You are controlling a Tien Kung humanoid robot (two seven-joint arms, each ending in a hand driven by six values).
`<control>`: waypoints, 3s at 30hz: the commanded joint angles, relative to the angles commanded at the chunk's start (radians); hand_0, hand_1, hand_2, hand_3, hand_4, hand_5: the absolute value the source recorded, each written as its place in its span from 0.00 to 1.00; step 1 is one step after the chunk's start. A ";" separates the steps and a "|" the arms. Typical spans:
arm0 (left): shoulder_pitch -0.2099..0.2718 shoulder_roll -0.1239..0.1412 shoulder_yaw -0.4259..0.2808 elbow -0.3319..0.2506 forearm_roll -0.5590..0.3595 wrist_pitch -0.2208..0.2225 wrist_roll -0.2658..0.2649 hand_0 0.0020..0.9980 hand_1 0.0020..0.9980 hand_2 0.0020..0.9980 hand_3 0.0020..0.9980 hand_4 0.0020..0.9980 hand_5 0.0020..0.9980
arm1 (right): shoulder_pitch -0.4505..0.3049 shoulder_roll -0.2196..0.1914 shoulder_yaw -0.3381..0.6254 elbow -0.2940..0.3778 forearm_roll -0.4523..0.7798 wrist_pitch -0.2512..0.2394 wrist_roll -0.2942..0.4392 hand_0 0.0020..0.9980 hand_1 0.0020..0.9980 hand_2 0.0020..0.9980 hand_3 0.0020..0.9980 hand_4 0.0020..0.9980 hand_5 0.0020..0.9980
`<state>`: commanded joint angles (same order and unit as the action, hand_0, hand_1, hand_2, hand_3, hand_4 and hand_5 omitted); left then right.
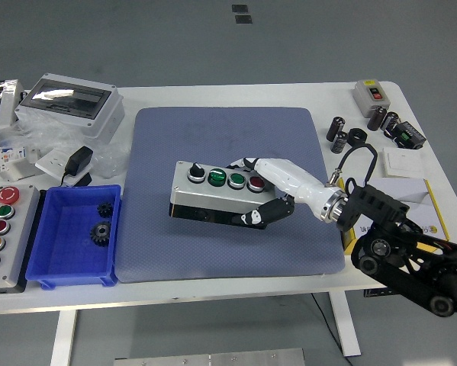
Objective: Pick up the button,place it on the desk,press the button,press the button
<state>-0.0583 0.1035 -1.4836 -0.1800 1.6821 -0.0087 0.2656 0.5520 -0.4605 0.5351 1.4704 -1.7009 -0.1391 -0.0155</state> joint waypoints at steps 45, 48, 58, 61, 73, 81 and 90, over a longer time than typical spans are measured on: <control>-0.002 -0.001 -0.002 0.000 0.015 -0.003 0.000 0.61 0.60 0.54 0.60 0.63 0.21 | 0.002 0.038 -0.034 -0.158 -0.054 -0.013 0.032 0.89 0.85 0.88 0.91 0.63 0.00; -0.002 -0.001 -0.003 0.000 0.016 -0.004 0.001 0.61 0.60 0.54 0.60 0.63 0.21 | 0.004 0.037 -0.037 -0.158 -0.053 -0.016 0.034 0.89 0.85 0.88 0.91 0.63 0.00; -0.002 -0.001 -0.002 0.000 0.017 -0.004 0.002 0.61 0.60 0.54 0.60 0.63 0.20 | 0.003 0.032 -0.039 -0.153 -0.049 -0.014 0.036 0.93 0.88 0.91 0.94 0.67 0.02; -0.002 -0.001 -0.001 0.000 0.019 -0.005 0.002 0.61 0.60 0.54 0.60 0.63 0.20 | 0.002 0.027 -0.037 -0.147 -0.048 -0.013 0.035 0.93 0.88 0.91 0.94 0.67 0.02; 0.000 -0.001 0.002 0.000 0.019 -0.007 0.003 0.61 0.60 0.54 0.60 0.63 0.20 | -0.004 -0.017 -0.029 -0.103 0.030 0.026 0.032 0.95 0.90 0.93 0.96 0.68 0.03; 0.001 -0.001 0.003 0.000 0.021 -0.007 0.004 0.61 0.60 0.53 0.60 0.63 0.20 | -0.010 -0.050 -0.014 -0.074 0.115 0.068 0.033 0.95 0.91 0.94 0.97 0.68 0.03; 0.001 0.000 0.000 0.000 0.021 -0.005 0.004 0.61 0.60 0.53 0.60 0.63 0.19 | -0.018 -0.063 -0.002 -0.055 0.160 0.083 0.037 0.94 0.91 0.94 0.98 0.68 0.05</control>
<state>-0.0569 0.1038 -1.4833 -0.1800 1.7031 -0.0142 0.2701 0.5343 -0.5237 0.5328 1.4152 -1.5412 -0.0558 0.0211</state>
